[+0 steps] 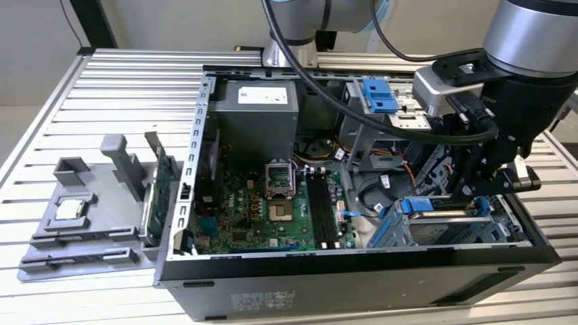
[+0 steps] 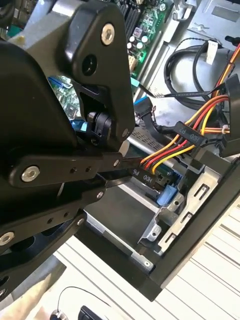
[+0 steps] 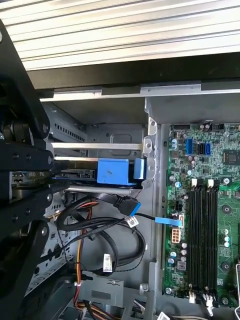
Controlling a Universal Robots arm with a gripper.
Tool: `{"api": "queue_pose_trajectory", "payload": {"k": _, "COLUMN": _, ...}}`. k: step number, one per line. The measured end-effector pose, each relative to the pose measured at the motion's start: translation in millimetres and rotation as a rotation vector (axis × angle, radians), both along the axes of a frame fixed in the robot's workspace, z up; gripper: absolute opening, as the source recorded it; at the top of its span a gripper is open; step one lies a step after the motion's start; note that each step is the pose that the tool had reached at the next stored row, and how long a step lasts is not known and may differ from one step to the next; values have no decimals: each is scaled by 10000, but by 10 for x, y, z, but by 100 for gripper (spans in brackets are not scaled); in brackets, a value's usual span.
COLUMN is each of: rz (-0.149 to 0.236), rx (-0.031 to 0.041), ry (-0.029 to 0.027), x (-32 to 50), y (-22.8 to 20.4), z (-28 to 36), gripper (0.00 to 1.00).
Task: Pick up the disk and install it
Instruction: 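Insert the first disk wire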
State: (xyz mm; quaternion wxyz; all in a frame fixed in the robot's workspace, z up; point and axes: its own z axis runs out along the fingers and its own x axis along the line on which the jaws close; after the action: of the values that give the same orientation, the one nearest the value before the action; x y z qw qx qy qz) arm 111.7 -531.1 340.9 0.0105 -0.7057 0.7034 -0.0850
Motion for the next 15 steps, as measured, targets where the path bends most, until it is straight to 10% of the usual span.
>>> {"api": "queue_pose_trajectory", "payload": {"k": 15, "rz": -1, "rx": 41, "ry": -38, "x": -1, "y": 1, "z": -29, "gripper": 0}}
